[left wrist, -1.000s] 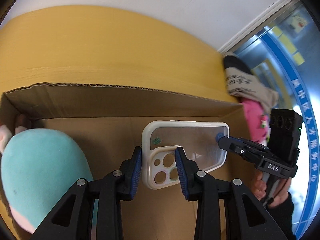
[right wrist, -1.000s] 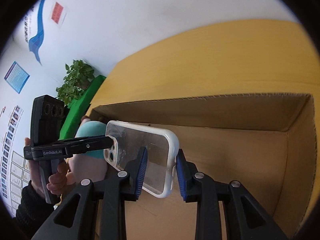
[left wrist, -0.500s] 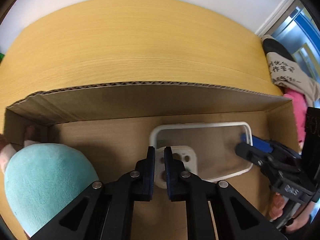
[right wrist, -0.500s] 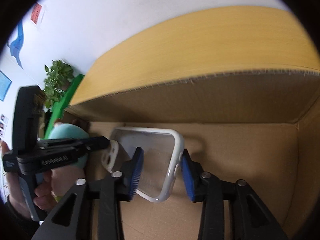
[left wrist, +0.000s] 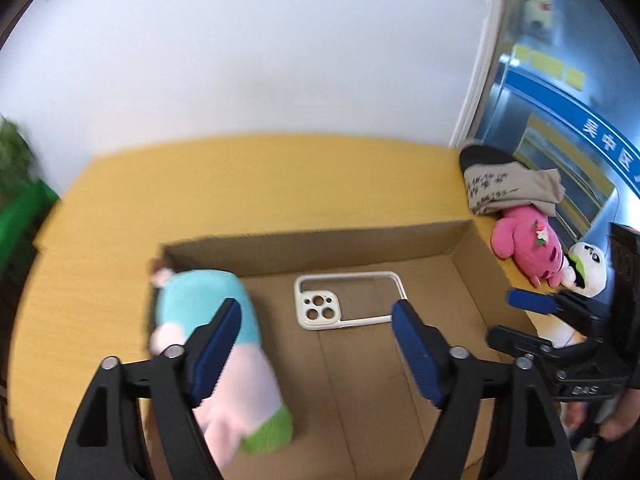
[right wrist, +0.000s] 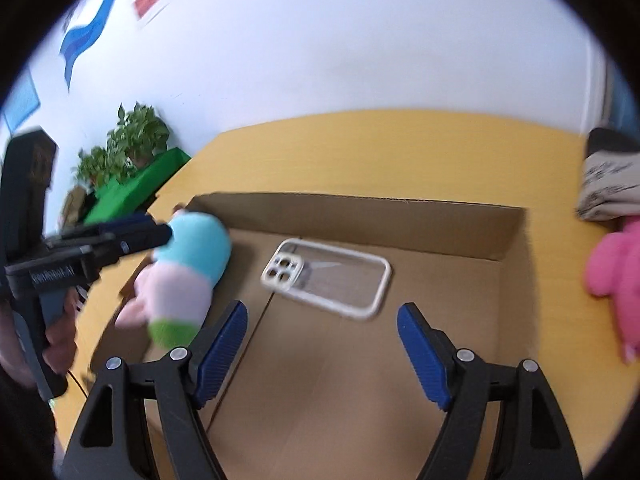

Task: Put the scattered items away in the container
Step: 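Withdraw the right tool from the box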

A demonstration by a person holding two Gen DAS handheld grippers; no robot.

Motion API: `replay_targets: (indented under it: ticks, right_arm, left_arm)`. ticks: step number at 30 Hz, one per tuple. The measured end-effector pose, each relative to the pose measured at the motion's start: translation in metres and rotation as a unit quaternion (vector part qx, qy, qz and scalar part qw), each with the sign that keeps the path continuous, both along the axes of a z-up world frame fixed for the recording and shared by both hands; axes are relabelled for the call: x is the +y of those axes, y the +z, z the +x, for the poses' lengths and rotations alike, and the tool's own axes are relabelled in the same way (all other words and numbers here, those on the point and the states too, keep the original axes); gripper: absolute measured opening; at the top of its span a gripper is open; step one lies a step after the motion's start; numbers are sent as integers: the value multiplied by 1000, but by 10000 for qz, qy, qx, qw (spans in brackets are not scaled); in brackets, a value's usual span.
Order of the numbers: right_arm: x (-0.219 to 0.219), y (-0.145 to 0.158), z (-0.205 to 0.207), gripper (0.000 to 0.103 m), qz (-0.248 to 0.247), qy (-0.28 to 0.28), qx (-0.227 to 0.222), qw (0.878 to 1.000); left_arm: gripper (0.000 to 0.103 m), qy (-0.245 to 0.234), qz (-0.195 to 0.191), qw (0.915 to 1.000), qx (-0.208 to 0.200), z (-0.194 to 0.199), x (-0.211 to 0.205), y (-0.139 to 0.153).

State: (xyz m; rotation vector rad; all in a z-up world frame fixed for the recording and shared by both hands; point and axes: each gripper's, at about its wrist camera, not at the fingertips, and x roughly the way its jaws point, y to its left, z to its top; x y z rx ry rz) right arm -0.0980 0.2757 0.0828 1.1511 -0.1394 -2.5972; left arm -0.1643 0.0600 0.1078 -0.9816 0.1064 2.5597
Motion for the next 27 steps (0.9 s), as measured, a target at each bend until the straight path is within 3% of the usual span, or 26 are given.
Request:
replay_targets:
  ticks: [3, 4, 8, 13, 27]
  right_arm:
    - [-3, 18, 54, 79, -91, -195, 387, 9990]
    - [0, 20, 69, 79, -69, -236, 422, 9988]
    - [-9, 25, 112, 79, 431, -478, 579, 9962]
    - [-17, 25, 149, 79, 640, -531, 668, 9943]
    - [-39, 21, 197, 79, 647, -396, 713, 9946]
  left_arm:
    - [94, 506, -157, 9959, 735, 56, -12, 18]
    - [98, 533, -57, 9952, 814, 72, -15, 21]
    - [99, 358, -70, 9950, 925, 123, -12, 22]
    - [100, 247, -138, 9962, 823, 162, -9, 11]
    - [102, 456, 119, 9969, 637, 208, -11, -7]
